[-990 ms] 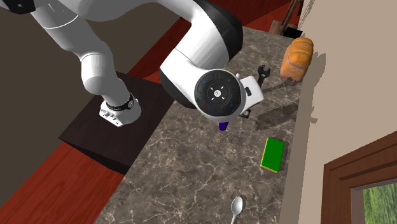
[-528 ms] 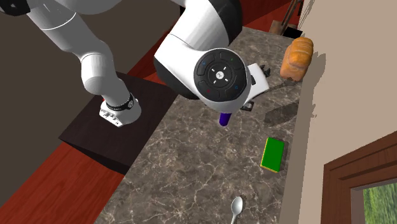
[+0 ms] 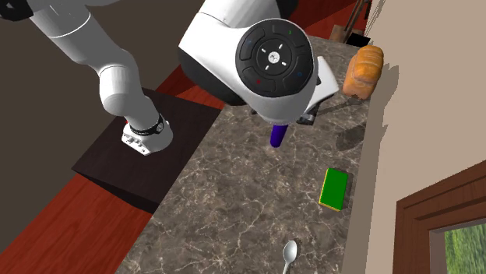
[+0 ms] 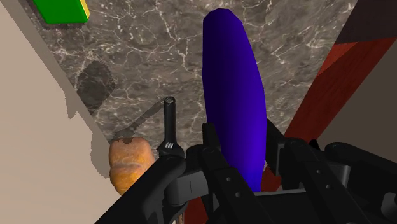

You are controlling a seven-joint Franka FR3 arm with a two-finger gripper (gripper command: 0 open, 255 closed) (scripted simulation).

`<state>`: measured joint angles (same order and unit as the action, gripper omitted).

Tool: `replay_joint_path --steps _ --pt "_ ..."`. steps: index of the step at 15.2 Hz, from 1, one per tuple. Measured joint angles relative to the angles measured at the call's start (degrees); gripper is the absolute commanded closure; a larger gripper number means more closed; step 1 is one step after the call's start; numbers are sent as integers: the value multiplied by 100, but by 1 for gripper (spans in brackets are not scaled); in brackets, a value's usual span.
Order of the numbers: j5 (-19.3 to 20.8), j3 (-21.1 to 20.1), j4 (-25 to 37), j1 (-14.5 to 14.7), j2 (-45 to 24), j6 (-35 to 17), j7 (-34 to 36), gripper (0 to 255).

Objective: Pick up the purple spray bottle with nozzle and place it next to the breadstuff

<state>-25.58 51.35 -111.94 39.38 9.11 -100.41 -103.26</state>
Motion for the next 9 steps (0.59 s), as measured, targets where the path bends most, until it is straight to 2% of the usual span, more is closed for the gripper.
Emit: replay_joint_path --steps 9 --pt "62 -22 615 11 41 561 313 255"
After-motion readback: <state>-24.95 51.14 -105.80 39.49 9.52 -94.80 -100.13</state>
